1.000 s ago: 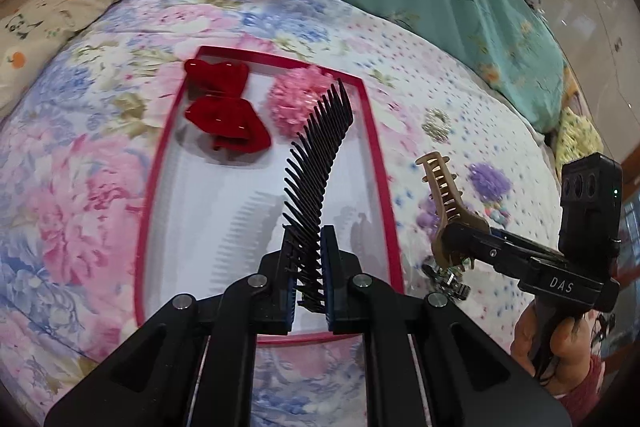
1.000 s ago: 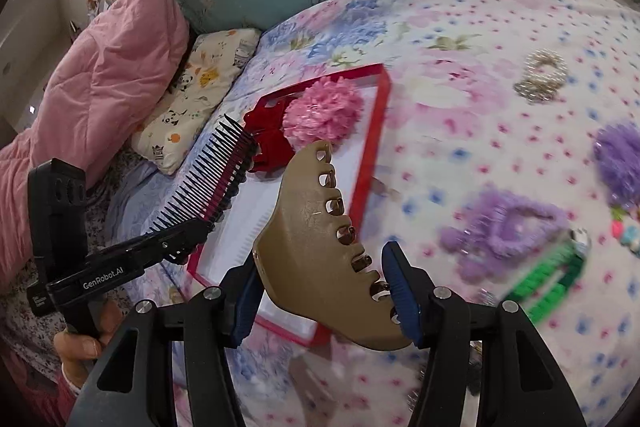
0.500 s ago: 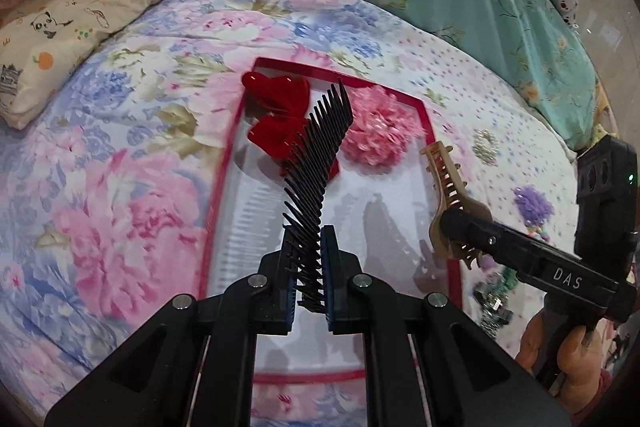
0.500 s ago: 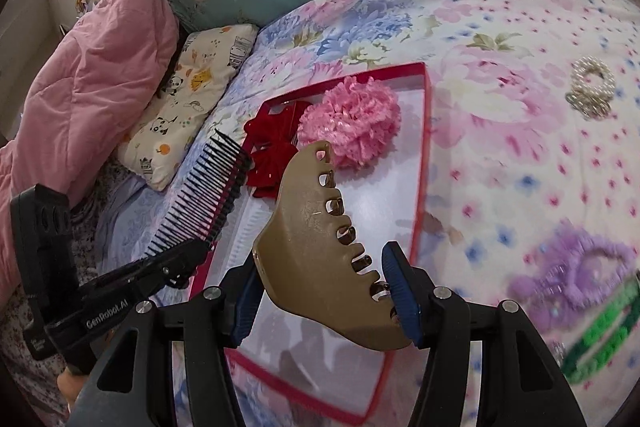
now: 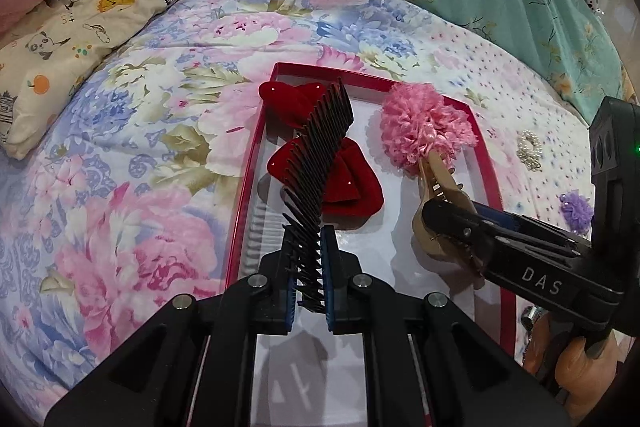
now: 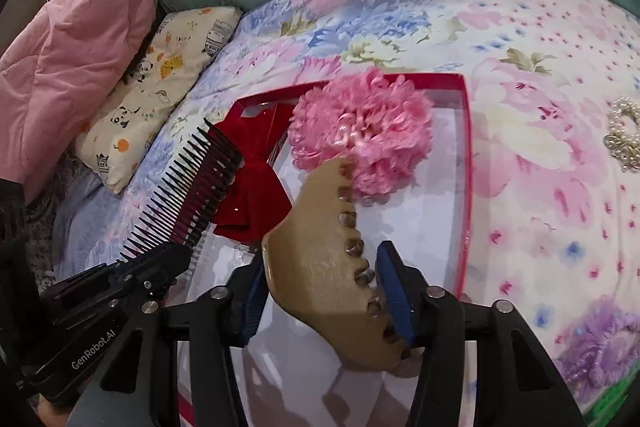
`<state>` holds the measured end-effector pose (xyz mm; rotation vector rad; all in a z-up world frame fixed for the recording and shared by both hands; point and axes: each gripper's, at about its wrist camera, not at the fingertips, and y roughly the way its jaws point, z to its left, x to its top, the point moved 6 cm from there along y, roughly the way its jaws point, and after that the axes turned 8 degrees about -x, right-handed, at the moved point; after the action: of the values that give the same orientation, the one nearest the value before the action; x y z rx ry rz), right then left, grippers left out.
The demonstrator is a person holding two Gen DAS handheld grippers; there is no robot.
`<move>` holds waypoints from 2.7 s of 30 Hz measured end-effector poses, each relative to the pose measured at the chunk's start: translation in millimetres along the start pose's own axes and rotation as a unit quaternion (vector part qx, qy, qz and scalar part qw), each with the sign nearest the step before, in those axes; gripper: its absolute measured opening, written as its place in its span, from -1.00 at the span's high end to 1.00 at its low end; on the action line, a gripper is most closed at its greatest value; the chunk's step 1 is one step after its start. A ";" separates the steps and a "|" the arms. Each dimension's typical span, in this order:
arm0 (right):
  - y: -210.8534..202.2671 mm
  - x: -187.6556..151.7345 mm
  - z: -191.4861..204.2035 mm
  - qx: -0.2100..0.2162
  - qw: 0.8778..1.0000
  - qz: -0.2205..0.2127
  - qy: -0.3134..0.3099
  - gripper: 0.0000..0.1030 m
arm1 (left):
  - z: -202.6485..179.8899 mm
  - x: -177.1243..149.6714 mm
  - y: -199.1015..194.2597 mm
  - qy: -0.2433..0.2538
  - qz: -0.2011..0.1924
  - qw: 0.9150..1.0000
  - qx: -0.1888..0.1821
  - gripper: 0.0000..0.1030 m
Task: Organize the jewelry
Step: 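Carry the comb and claw clip into the box and release both, then grasp the purple scrunchie with the left tool while the right tool grasps the purple flower clip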
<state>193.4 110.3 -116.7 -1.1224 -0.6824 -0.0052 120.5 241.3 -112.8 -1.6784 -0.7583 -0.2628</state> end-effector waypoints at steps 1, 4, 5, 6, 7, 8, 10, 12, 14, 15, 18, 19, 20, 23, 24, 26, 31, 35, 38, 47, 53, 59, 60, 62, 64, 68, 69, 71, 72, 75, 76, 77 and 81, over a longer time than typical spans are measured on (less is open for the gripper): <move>0.5 0.3 0.6 0.000 1.000 -0.003 -0.001 0.09 | 0.1 0.3 2.1 0.000 0.001 1.000 0.001 0.83; 2.3 2.5 2.7 0.000 1.000 -0.006 -0.003 0.09 | 1.0 0.5 7.6 0.002 0.003 1.000 0.006 0.83; 3.2 3.2 3.1 0.001 1.000 -0.006 -0.003 0.10 | 1.1 0.2 9.6 0.002 0.004 1.000 0.007 0.83; 3.8 3.8 2.9 0.003 1.000 -0.006 -0.001 0.10 | 1.2 -0.3 11.7 0.003 0.006 1.000 0.009 0.83; 4.6 4.5 2.4 0.004 1.000 -0.007 0.001 0.10 | 1.1 -0.7 13.4 0.004 0.007 1.000 0.010 0.83; 5.2 5.0 2.1 0.006 1.000 -0.007 0.002 0.10 | 0.9 -1.4 15.4 0.004 0.010 1.000 0.009 0.83; 5.9 5.1 1.7 0.008 1.000 -0.008 0.005 0.10 | 1.3 -3.0 18.5 0.002 0.013 1.000 0.008 0.83; 6.3 5.5 1.8 0.009 1.000 -0.008 0.005 0.10 | 2.6 -3.7 20.2 -0.001 0.015 1.000 0.006 0.83; 6.2 5.4 1.6 0.011 1.000 -0.007 0.006 0.10 | 3.8 -3.2 19.7 -0.004 0.015 1.000 0.004 0.83; 6.2 5.7 1.3 0.012 1.000 -0.006 0.007 0.10 | 4.0 -2.8 19.3 -0.006 0.015 1.000 0.002 0.83; 6.4 6.0 0.5 0.017 1.000 -0.004 0.010 0.09 | 3.6 -2.7 18.7 -0.006 0.018 1.000 -0.002 0.83; 6.5 6.3 0.5 0.019 1.000 -0.003 0.011 0.06 | 3.8 -2.5 17.9 -0.007 0.017 1.000 -0.003 0.83; 6.5 6.4 0.7 0.021 1.000 -0.002 0.012 0.04 | 3.6 -2.3 16.6 -0.009 0.016 1.000 -0.005 0.83; 6.5 6.3 1.8 0.022 1.000 0.003 0.013 0.03 | 3.9 -1.4 13.5 -0.011 0.015 1.000 -0.004 0.81; 6.4 6.1 2.3 0.022 1.000 0.004 0.013 0.03 | 4.1 -1.3 12.7 -0.013 0.015 1.000 -0.005 0.78; 5.9 6.1 2.6 0.021 1.000 0.006 0.014 0.00 | 5.1 -1.9 9.5 -0.017 0.014 1.000 -0.007 0.58; -2.7 9.1 5.3 0.027 1.000 -0.004 0.014 -0.11 | 7.2 -2.2 5.2 -0.021 0.010 1.000 -0.004 0.37; -4.0 9.9 6.3 0.026 1.000 -0.005 0.010 -0.11 | 7.8 -3.2 6.2 -0.024 0.013 1.000 -0.007 0.37; -3.9 8.7 5.2 0.026 1.000 -0.002 0.014 -0.11 | 5.2 -4.2 5.8 -0.022 0.014 1.000 -0.009 0.37; -9.5 6.8 6.4 0.029 0.999 -0.004 0.016 -0.11 | 0.9 -7.2 7.4 -0.026 0.020 0.999 -0.020 0.29; -24.8 5.3 -0.3 0.040 0.999 -0.015 0.033 -0.11 | -8.9 -7.4 10.0 -0.019 0.023 0.999 -0.025 0.20; -41.5 2.9 -10.9 0.044 0.998 -0.025 0.044 -0.11 | -15.7 -8.0 13.7 -0.016 0.027 0.999 -0.026 0.07; -44.1 2.2 -13.5 0.044 0.998 -0.026 0.047 -0.11 | -16.2 -8.5 14.4 -0.016 0.028 0.999 -0.026 0.07; -49.6 0.6 -19.3 0.045 0.997 -0.028 0.054 -0.12 | -16.2 -9.6 14.6 -0.018 0.030 0.999 -0.026 0.07; -56.8 -2.3 -26.1 0.046 0.997 -0.030 0.062 -0.12 | -16.6 -10.2 12.8 -0.021 0.031 0.999 -0.028 0.07; -71.5 -9.0 -38.8 0.041 0.996 -0.039 0.070 -0.21 | -20.1 -9.7 1.2 -0.017 0.021 0.999 -0.027 -0.13; -76.2 -12.0 -43.3 0.040 0.996 -0.040 0.072 -0.22 | -21.7 -9.8 -3.7 -0.015 0.018 0.999 -0.028 -0.14; -84.7 -16.2 -51.2 0.039 0.996 -0.042 0.074 -0.22 | -24.7 -10.7 -12.0 -0.013 0.014 0.999 -0.031 -0.16; -88.6 -18.3 -54.8 0.036 0.996 -0.044 0.074 -0.24 | -26.7 -11.7 -16.4 -0.013 0.013 0.999 -0.033 -0.19; -104.2 -27.7 -71.4 0.024 0.995 -0.049 0.079 -0.36 | -35.0 -14.8 -26.3 -0.012 0.011 0.999 -0.046 -0.26; -109.8 -31.6 -79.1 0.020 0.995 -0.051 0.083 -0.38 | -39.5 -16.1 -29.2 -0.010 0.012 0.999 -0.050 -0.26; -115.7 -35.9 -87.1 0.014 0.995 -0.053 0.087 -0.38 | -45.1 -18.0 -31.8 -0.008 0.014 0.998 -0.055 -0.28; -137.3 -53.1 -121.8 -0.011 0.993 -0.060 0.104 -0.38 | -67.8 -24.4 -38.5 0.001 0.018 0.997 -0.076 -0.36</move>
<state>165.9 -70.5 -61.2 -1.0825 -0.5623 -0.2292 93.9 172.2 -78.3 -1.8329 -0.7195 -0.3028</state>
